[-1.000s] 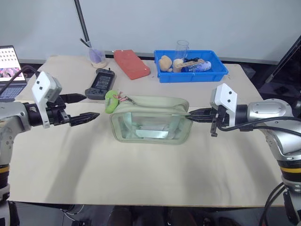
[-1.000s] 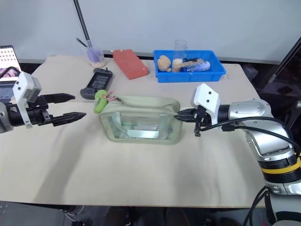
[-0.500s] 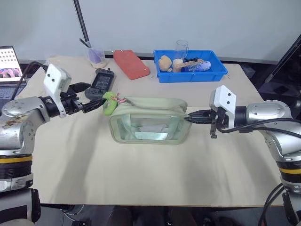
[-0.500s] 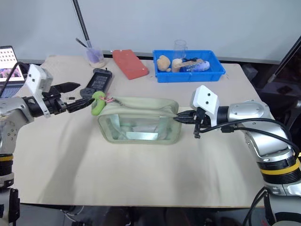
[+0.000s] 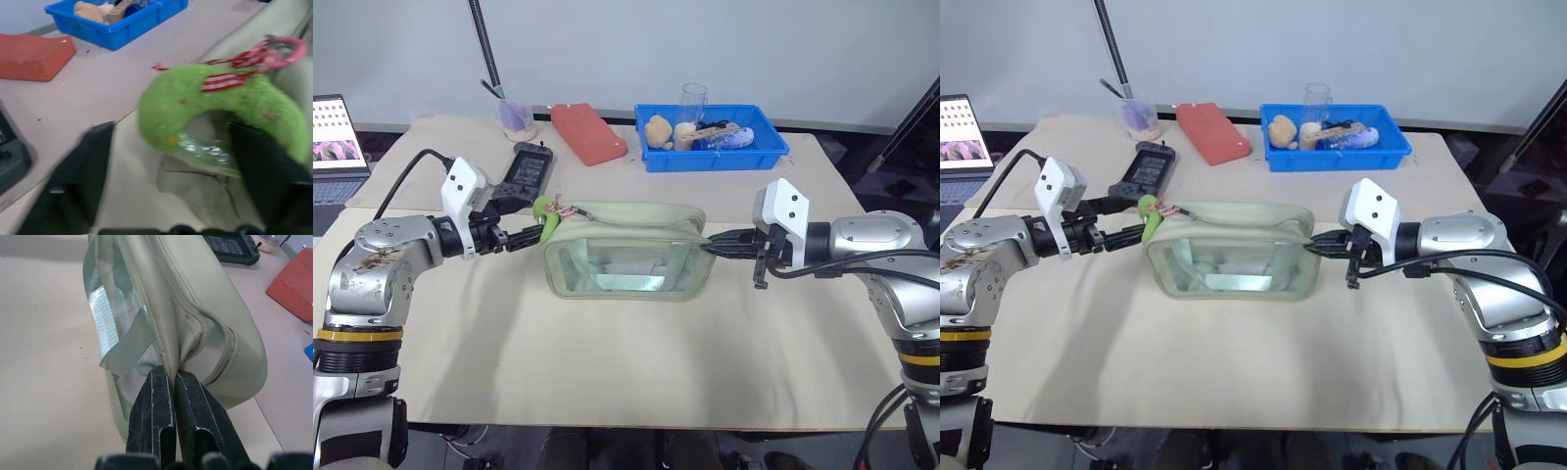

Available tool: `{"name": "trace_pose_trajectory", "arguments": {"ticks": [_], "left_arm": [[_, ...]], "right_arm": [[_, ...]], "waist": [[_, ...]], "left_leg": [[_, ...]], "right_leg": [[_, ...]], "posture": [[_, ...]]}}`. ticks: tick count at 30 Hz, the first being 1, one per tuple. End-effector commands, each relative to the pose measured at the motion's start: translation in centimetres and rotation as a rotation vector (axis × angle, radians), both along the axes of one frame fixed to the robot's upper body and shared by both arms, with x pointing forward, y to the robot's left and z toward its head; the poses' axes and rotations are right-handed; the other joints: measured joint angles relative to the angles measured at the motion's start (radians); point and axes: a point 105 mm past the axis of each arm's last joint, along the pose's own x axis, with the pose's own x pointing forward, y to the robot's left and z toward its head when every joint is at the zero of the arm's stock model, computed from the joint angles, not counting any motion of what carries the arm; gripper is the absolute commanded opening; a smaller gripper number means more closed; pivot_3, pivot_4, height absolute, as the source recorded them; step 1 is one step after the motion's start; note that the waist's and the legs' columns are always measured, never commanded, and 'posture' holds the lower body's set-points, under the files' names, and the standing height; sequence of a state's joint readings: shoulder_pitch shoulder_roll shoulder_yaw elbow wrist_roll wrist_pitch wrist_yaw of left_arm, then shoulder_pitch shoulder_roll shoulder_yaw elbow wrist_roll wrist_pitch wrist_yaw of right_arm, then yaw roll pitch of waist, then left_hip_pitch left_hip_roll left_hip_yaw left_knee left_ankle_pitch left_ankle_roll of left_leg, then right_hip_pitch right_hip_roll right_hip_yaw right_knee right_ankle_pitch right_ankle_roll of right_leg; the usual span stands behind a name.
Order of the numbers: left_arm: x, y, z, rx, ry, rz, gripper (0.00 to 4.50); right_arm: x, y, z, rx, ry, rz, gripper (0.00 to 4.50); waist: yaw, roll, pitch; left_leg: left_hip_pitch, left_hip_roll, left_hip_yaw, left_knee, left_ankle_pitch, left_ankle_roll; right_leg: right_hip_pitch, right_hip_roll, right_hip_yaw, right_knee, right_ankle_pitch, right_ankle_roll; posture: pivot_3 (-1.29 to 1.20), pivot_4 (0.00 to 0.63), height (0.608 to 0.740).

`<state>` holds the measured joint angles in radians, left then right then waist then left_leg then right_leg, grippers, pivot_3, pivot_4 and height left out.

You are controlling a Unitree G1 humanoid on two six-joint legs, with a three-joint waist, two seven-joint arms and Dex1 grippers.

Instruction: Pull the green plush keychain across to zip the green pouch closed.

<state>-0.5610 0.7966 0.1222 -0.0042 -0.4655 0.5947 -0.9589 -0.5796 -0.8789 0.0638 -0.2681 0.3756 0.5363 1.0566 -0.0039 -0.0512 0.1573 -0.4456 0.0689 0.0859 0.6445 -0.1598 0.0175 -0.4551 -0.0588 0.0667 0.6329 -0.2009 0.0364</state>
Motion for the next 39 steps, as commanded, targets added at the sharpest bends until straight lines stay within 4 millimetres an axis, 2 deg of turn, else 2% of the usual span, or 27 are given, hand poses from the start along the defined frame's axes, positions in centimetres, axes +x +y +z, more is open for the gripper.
{"name": "trace_pose_trajectory", "arguments": {"ticks": [1, 4, 5, 9, 12, 14, 16, 18, 21, 26, 29, 36, 39], "left_arm": [[-0.3, -0.4, 1.3, 0.004, -0.042, -0.027, 1.73], [-0.2, -0.2, 1.7, -0.005, -0.053, -0.020, 0.27], [-0.2, 0.0, 2.0, -0.010, -0.061, -0.014, 0.05], [-0.1, 0.4, 3.6, -0.021, -0.099, -0.003, 0.05], [-0.5, -0.1, 5.2, -0.046, -0.116, -0.046, 0.05], [-0.8, -0.9, 6.2, -0.045, -0.126, -0.087, 0.05], [-1.2, -3.4, 7.1, 0.015, -0.151, -0.184, 0.05], [-1.4, -5.2, 7.1, 0.071, -0.168, -0.248, 0.05], [-0.9, -6.7, 6.4, 0.138, -0.189, -0.289, 0.05], [-0.1, -7.3, 5.7, 0.189, -0.209, -0.310, 0.05], [0.1, -7.0, 6.2, 0.185, -0.221, -0.312, 1.04], [-0.7, -6.0, 8.7, 0.187, -0.260, -0.318, 4.38], [-0.9, -4.7, 10.2, 0.192, -0.289, -0.263, 4.45]], "right_arm": [[-0.2, -0.2, 1.4, 0.006, -0.053, -0.015, 0.00], [-0.1, -0.2, 1.4, 0.008, -0.054, -0.018, 0.00], [-0.1, -0.2, 1.4, 0.008, -0.055, -0.018, 0.00], [0.0, -0.3, 1.4, 0.011, -0.058, -0.023, 0.00], [0.1, -0.3, 1.3, 0.011, -0.060, -0.026, 0.00], [0.1, -0.3, 1.3, 0.011, -0.060, -0.027, 0.00], [0.1, -0.2, 1.3, 0.011, -0.065, -0.027, 0.00], [0.1, -0.2, 1.4, 0.013, -0.068, -0.027, 0.00], [0.1, 0.0, 1.4, 0.017, -0.073, -0.027, 0.00], [0.0, 0.0, 1.3, 0.021, -0.078, -0.036, 0.00], [-0.1, -0.1, 1.3, 0.023, -0.079, -0.043, 0.00], [0.1, -0.3, 1.2, 0.023, -0.076, -0.052, 0.00], [0.3, -0.2, 1.3, 0.023, -0.078, -0.051, 0.00]], "waist": [[0.000, 0.000, 0.000], [0.000, 0.000, 0.000], [0.000, 0.000, 0.000], [0.000, 0.000, 0.000], [-0.001, 0.000, 0.000], [-0.001, 0.000, 0.000], [0.001, 0.000, 0.000], [0.004, 0.000, 0.000], [0.004, 0.000, 0.000], [-0.005, 0.000, 0.000], [-0.007, 0.000, 0.000], [-0.009, 0.000, 0.000], [-0.010, 0.000, 0.000]], "left_leg": [[0.000, 0.000, 0.000, 0.000, 0.000, 0.000], [0.000, 0.000, 0.000, 0.000, 0.000, 0.000], [0.000, 0.000, 0.000, 0.000, 0.000, 0.000], [0.000, 0.000, 0.000, 0.000, 0.000, 0.000], [0.000, 0.000, 0.000, 0.000, 0.000, 0.000], [0.000, 0.000, 0.000, 0.000, 0.000, 0.000], [0.000, 0.000, 0.000, 0.000, 0.000, 0.000], [-0.001, 0.000, 0.000, 0.000, 0.000, 0.000], [0.000, -0.001, 0.000, 0.001, 0.000, 0.000], [0.000, 0.000, -0.001, 0.001, 0.000, 0.000], [0.000, 0.000, -0.001, 0.001, 0.000, 0.000], [-0.001, -0.001, -0.001, 0.001, 0.000, 0.000], [0.000, 0.000, -0.001, 0.000, 0.000, 0.000]], "right_leg": [[0.000, 0.000, 0.000, 0.000, 0.000, 0.000], [0.000, 0.000, 0.000, 0.000, 0.000, 0.000], [0.000, 0.000, 0.000, 0.000, 0.000, 0.000], [0.000, 0.000, 0.000, 0.000, 0.000, 0.000], [0.000, 0.000, 0.000, 0.000, 0.000, 0.000], [0.000, 0.000, 0.000, 0.000, 0.000, 0.000], [0.000, 0.000, 0.000, 0.000, 0.000, 0.000], [0.000, 0.000, 0.000, 0.000, 0.000, 0.001], [0.001, 0.000, 0.000, -0.001, 0.000, 0.001], [0.000, 0.001, 0.000, 0.000, 0.001, 0.002], [0.000, 0.001, 0.000, 0.000, 0.001, 0.002], [0.001, 0.001, 0.000, 0.000, 0.002, 0.005], [0.000, 0.001, 0.000, 0.000, 0.002, 0.005]], "posture": [[0.00, 0.150, 0.740], [0.00, 0.150, 0.740], [0.00, 0.150, 0.740], [0.00, 0.150, 0.740], [0.00, 0.150, 0.740], [0.00, 0.150, 0.740], [0.00, 0.150, 0.740], [0.00, 0.150, 0.740], [0.00, 0.150, 0.740], [0.00, 0.150, 0.740], [0.00, 0.150, 0.740], [0.00, 0.150, 0.740], [0.00, 0.150, 0.740]]}}
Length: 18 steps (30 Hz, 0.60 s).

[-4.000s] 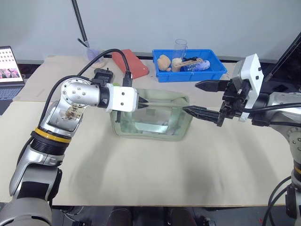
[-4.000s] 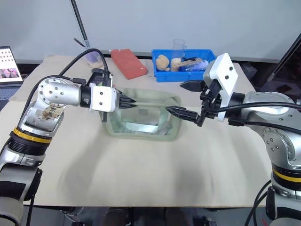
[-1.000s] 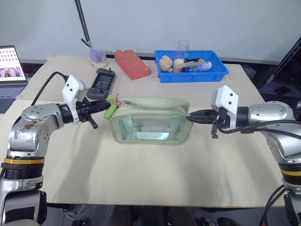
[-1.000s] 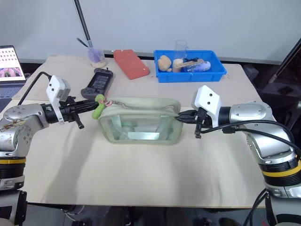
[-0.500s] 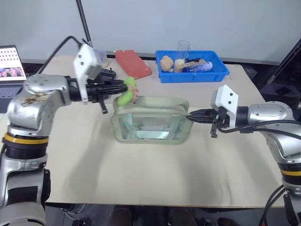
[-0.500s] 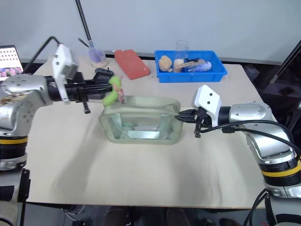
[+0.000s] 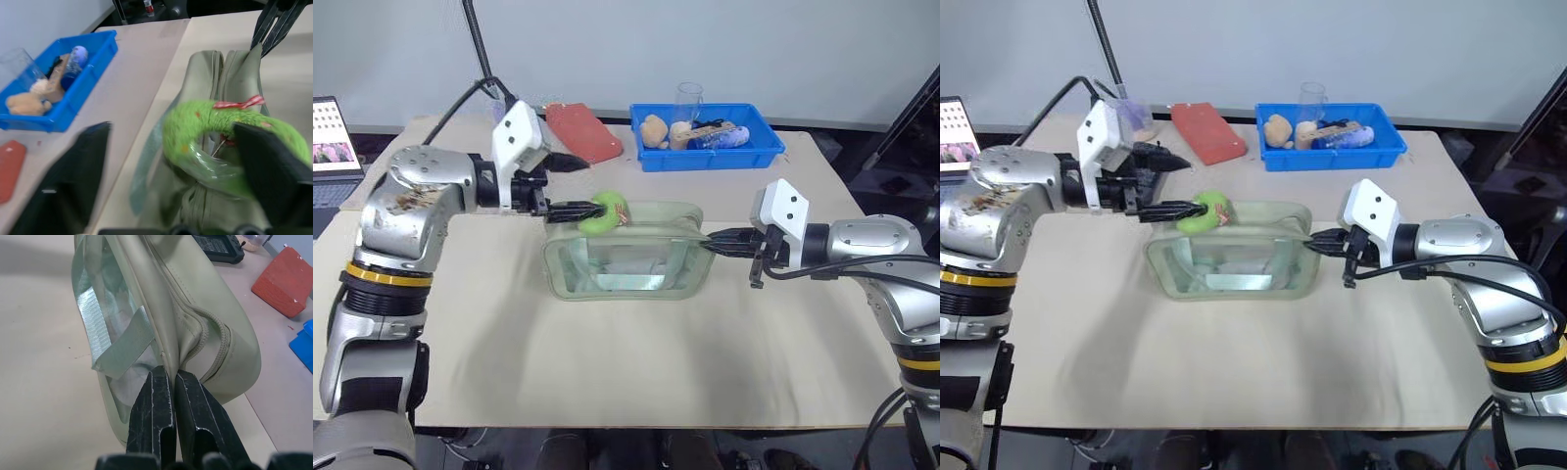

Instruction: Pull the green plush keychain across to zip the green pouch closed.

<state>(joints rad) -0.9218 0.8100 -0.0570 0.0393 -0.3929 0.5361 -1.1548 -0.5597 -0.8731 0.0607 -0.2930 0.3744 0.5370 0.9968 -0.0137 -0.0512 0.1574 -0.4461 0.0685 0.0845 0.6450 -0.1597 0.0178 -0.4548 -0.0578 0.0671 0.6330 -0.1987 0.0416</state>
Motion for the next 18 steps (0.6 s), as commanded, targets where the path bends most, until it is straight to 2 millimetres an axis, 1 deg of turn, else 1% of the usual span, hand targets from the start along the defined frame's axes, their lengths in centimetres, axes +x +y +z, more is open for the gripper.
{"name": "trace_pose_trajectory", "arguments": {"ticks": [1, 3, 4, 6, 8, 10, 12, 14, 15, 16, 18], "left_arm": [[-0.7, 1.8, 3.3, -0.009, -0.100, 0.053, 4.45], [-0.9, 2.8, 3.4, 0.006, -0.101, 0.088, 4.45], [-1.4, 3.1, 3.1, 0.002, -0.078, 0.085, 4.45], [-2.8, 3.1, 1.7, -0.002, 0.000, 0.062, 4.45], [-4.0, 3.0, -0.3, 0.027, 0.060, 0.042, 4.45], [-4.3, 2.9, -2.0, 0.048, 0.086, 0.060, 4.45], [-4.3, 2.8, -3.6, 0.079, 0.102, 0.076, 4.45], [-4.2, 2.8, -4.9, 0.120, 0.097, 0.090, 4.45], [-3.7, 3.0, -5.4, 0.138, 0.077, 0.110, 4.45], [-3.3, 3.3, -5.7, 0.151, 0.060, 0.132, 4.21], [-3.0, 3.6, -6.1, 0.180, 0.048, 0.139, 3.76]], "right_arm": [[0.2, -0.3, 1.3, 0.008, -0.050, -0.015, 0.00], [0.3, -0.2, 1.3, 0.009, -0.051, -0.013, 0.00], [0.3, -0.2, 1.3, 0.009, -0.051, -0.011, 0.00], [0.3, -0.1, 1.4, 0.010, -0.052, -0.010, 0.00], [0.3, -0.1, 1.5, 0.009, -0.052, -0.008, 0.00], [0.3, -0.1, 1.5, 0.008, -0.051, -0.005, 0.00], [0.2, -0.1, 1.5, 0.005, -0.051, -0.004, 0.00], [0.2, -0.1, 1.6, 0.003, -0.050, -0.002, 0.00], [0.2, -0.1, 1.6, 0.002, -0.049, -0.002, 0.00], [0.2, -0.1, 1.6, 0.001, -0.049, -0.001, 0.00], [0.2, -0.1, 1.6, 0.000, -0.048, -0.002, 0.00]], "waist": [[0.000, 0.000, 0.000], [0.000, 0.000, 0.000], [0.000, 0.000, 0.000], [-0.001, 0.000, 0.000], [-0.001, 0.000, 0.000], [0.000, 0.000, 0.000], [0.004, 0.000, 0.000], [0.005, 0.000, 0.000], [0.005, 0.000, 0.000], [0.005, 0.000, 0.000], [0.005, 0.000, 0.000]], "left_leg": [[0.000, 0.000, 0.000, 0.000, 0.000, 0.000], [0.000, 0.000, 0.000, 0.000, 0.000, 0.000], [0.000, 0.000, 0.000, 0.000, 0.000, 0.000], [0.000, 0.000, 0.000, 0.000, 0.000, 0.000], [0.000, 0.000, 0.001, 0.000, 0.000, 0.000], [0.000, 0.000, 0.001, 0.000, 0.000, 0.000], [0.000, 0.000, 0.001, 0.000, 0.000, 0.000], [0.000, 0.000, 0.001, 0.000, 0.000, 0.000], [0.000, 0.000, 0.001, 0.000, 0.000, 0.000], [0.000, 0.000, 0.001, 0.000, 0.000, 0.000], [0.000, 0.000, 0.001, 0.000, 0.000, 0.000]], "right_leg": [[0.000, 0.000, 0.000, 0.000, 0.000, 0.000], [0.000, 0.000, 0.000, 0.000, 0.000, 0.000], [0.000, 0.000, 0.000, 0.000, 0.000, 0.000], [0.000, 0.000, 0.000, 0.000, 0.000, 0.000], [0.000, -0.001, 0.000, 0.000, -0.001, 0.000], [0.000, -0.001, 0.000, 0.000, -0.003, -0.004], [0.000, -0.001, 0.000, 0.001, -0.003, -0.004], [0.000, -0.001, 0.000, 0.001, -0.003, -0.004], [0.000, -0.001, 0.000, 0.000, -0.002, -0.004], [0.000, -0.001, 0.000, 0.000, -0.002, -0.004], [0.000, -0.001, 0.000, 0.000, -0.002, -0.005]], "posture": [[0.00, 0.150, 0.740], [0.00, 0.150, 0.740], [0.00, 0.150, 0.740], [0.00, 0.150, 0.740], [0.00, 0.150, 0.740], [0.00, 0.150, 0.740], [0.00, 0.150, 0.740], [0.00, 0.150, 0.740], [0.00, 0.150, 0.740], [0.00, 0.150, 0.740], [0.00, 0.150, 0.740]]}}
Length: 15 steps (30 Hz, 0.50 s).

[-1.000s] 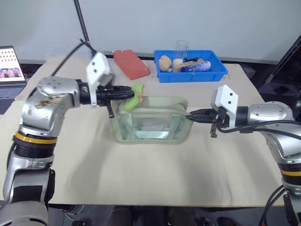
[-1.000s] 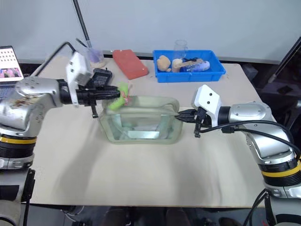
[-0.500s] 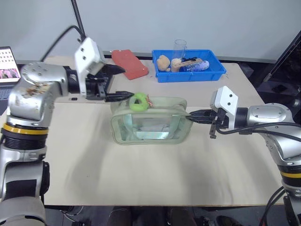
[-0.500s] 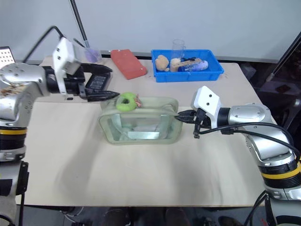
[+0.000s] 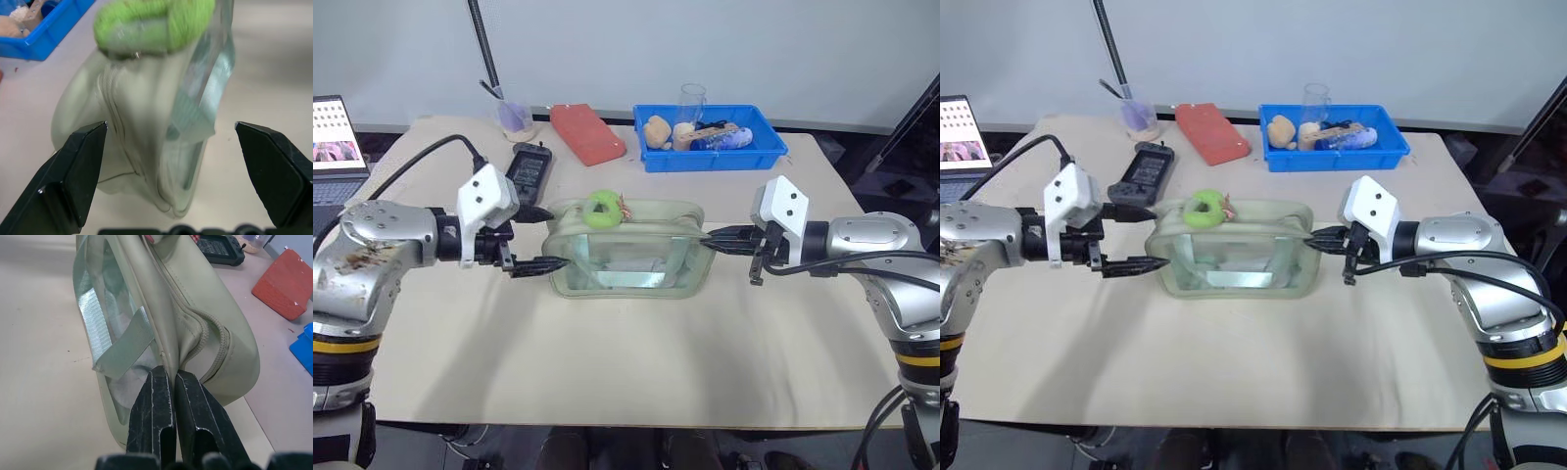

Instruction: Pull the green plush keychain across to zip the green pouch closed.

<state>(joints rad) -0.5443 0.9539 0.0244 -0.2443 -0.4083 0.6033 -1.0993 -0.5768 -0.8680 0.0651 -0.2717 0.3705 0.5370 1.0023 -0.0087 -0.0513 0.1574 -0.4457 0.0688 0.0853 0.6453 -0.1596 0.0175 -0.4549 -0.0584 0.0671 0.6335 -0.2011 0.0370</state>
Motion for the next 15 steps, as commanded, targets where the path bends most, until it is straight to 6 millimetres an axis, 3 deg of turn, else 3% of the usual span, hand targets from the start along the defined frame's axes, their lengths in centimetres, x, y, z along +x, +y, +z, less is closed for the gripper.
{"name": "trace_pose_trajectory", "arguments": {"ticks": [1, 8, 9, 15], "left_arm": [[0.5, 0.4, 0.1, 0.055, -0.072, 0.009, 3.32], [1.0, 0.5, 0.3, 0.050, -0.085, 0.012, 0.03], [1.2, 0.5, 0.3, 0.053, -0.087, 0.014, 0.03], [1.5, 0.5, 0.1, 0.070, -0.092, 0.010, 0.00]], "right_arm": [[-0.1, -0.1, 1.5, -0.003, -0.051, 0.001, 0.00], [-0.3, -0.1, 1.2, 0.000, -0.033, -0.010, 0.00], [-0.4, -0.2, 1.2, 0.000, -0.023, -0.009, 0.00], [-0.1, -1.9, 2.6, -0.034, -0.036, -0.041, 2.08]], "waist": [[-0.001, 0.000, 0.000], [-0.003, 0.000, 0.000], [-0.002, 0.000, 0.000], [-0.002, 0.000, 0.000]], "left_leg": [[0.000, 0.000, 0.000, 0.000, 0.000, 0.000], [0.000, 0.000, 0.000, 0.000, 0.000, 0.000], [0.000, 0.000, 0.000, 0.000, 0.000, 0.000], [0.000, 0.000, 0.000, 0.000, 0.000, 0.000]], "right_leg": [[0.000, 0.000, 0.000, 0.000, 0.000, 0.000], [0.000, 0.000, 0.000, 0.000, 0.000, 0.000], [0.000, 0.000, 0.000, 0.000, 0.000, 0.000], [0.000, 0.000, 0.000, 0.000, 0.000, 0.000]], "posture": [[0.00, 0.150, 0.740], [0.00, 0.150, 0.740], [0.00, 0.150, 0.740], [0.00, 0.150, 0.740]]}}
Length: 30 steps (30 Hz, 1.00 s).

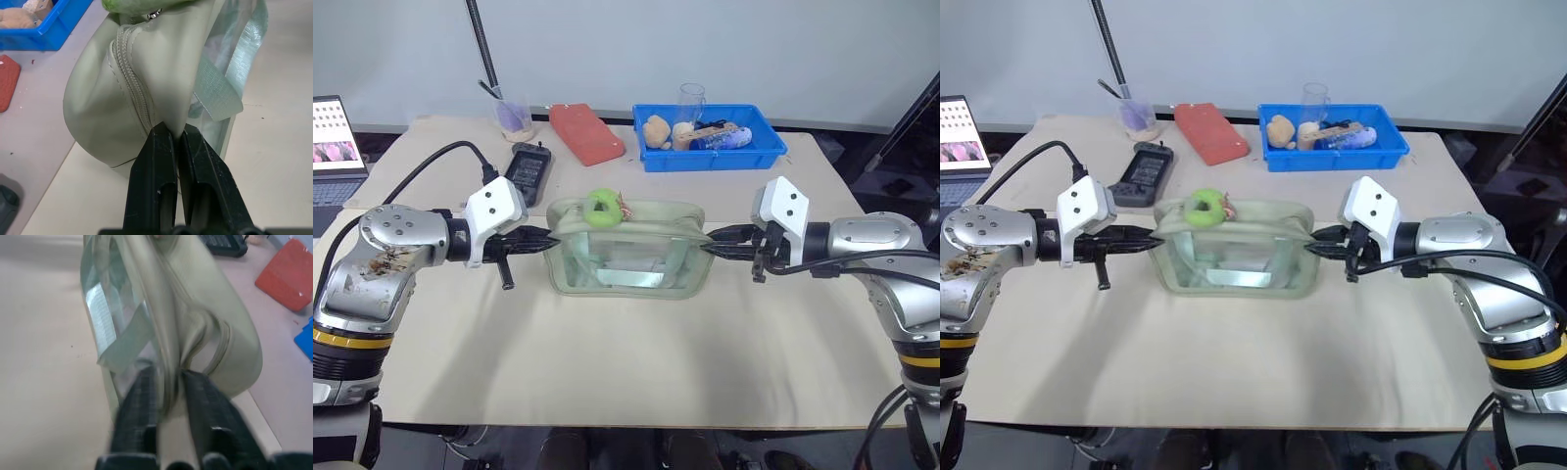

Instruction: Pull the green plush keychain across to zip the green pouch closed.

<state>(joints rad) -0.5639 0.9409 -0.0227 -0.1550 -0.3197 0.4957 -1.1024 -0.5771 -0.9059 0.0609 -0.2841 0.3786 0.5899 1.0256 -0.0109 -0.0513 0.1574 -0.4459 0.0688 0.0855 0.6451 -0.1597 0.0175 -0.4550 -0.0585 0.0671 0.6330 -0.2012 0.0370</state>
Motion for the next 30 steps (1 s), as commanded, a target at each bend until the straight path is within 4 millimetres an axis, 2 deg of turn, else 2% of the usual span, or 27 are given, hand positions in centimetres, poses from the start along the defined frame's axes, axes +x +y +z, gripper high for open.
{"name": "trace_pose_trajectory", "arguments": {"ticks": [1, 4, 7, 10, 15, 18, 22, 25, 30], "left_arm": [[0.3, -0.2, 1.0, 0.018, -0.053, -0.013, 0.00], [0.4, -0.2, 1.0, 0.021, -0.055, -0.018, 0.00], [0.5, -0.3, 1.0, 0.023, -0.056, -0.019, 0.00], [0.6, -0.3, 0.9, 0.028, -0.061, -0.018, 0.00], [0.6, -0.8, 0.8, 0.029, -0.062, -0.029, 0.00], [0.6, -0.9, 0.8, 0.028, -0.061, -0.035, 0.00], [0.6, -0.9, 0.8, 0.038, -0.068, -0.035, 0.00], [0.6, -1.0, 0.8, 0.037, -0.069, -0.034, 0.00], [0.6, -1.0, 0.9, 0.035, -0.073, -0.034, 0.00]], "right_arm": [[0.2, -1.4, 3.4, -0.007, -0.093, -0.024, 2.41], [0.2, -0.4, 5.5, 0.044, -0.122, 0.015, 3.51], [0.2, 2.7, 6.4, 0.106, -0.162, 0.094, 4.46], [0.7, 6.0, 6.9, 0.135, -0.204, 0.142, 4.46], [0.8, 11.1, 6.1, 0.134, -0.235, 0.248, 4.46], [0.8, 12.9, 5.8, 0.139, -0.246, 0.284, 4.46], [1.4, 14.0, 5.1, 0.152, -0.253, 0.292, 4.46], [1.6, 14.0, 5.2, 0.170, -0.255, 0.284, 3.70], [1.7, 13.8, 5.1, 0.168, -0.256, 0.289, 1.91]], "waist": [[0.000, 0.000, 0.000], [-0.003, 0.000, 0.000], [-0.007, 0.000, 0.000], [-0.007, 0.000, 0.000], [0.000, 0.000, 0.000], [0.001, 0.000, 0.000], [0.001, 0.000, 0.000], [0.000, 0.000, 0.000], [-0.001, 0.000, 0.000]], "left_leg": [[0.000, 0.000, 0.000, 0.000, 0.000, 0.000], [0.000, 0.000, 0.000, 0.000, 0.000, 0.000], [0.001, 0.001, 0.000, 0.000, 0.000, 0.000], [0.001, 0.001, 0.000, -0.001, 0.000, 0.000], [0.000, 0.000, 0.000, 0.000, 0.000, 0.000], [0.000, 0.000, 0.000, 0.000, 0.000, 0.000], [0.000, 0.000, 0.000, 0.001, 0.000, 0.000], [0.000, 0.000, 0.000, 0.001, 0.000, 0.000], [0.000, 0.000, 0.000, 0.001, 0.000, 0.000]], "right_leg": [[0.000, 0.000, 0.000, 0.000, 0.000, 0.000], [0.000, 0.000, 0.000, 0.000, 0.000, 0.000], [-0.001, 0.001, 0.000, 0.001, 0.000, -0.001], [-0.001, 0.001, 0.000, 0.003, 0.000, -0.001], [-0.003, 0.001, 0.000, 0.008, -0.002, -0.001], [-0.003, 0.001, 0.000, 0.009, -0.002, -0.001], [-0.003, 0.001, 0.000, 0.009, -0.002, -0.001], [-0.003, 0.001, 0.000, 0.009, -0.002, -0.001], [-0.003, 0.001, 0.000, 0.009, -0.002, -0.001]], "posture": [[0.00, 0.150, 0.740], [0.00, 0.150, 0.740], [0.00, 0.150, 0.740], [0.00, 0.150, 0.740], [0.00, 0.150, 0.740], [0.00, 0.150, 0.740], [0.00, 0.150, 0.740], [0.00, 0.150, 0.740], [0.00, 0.150, 0.740]]}}
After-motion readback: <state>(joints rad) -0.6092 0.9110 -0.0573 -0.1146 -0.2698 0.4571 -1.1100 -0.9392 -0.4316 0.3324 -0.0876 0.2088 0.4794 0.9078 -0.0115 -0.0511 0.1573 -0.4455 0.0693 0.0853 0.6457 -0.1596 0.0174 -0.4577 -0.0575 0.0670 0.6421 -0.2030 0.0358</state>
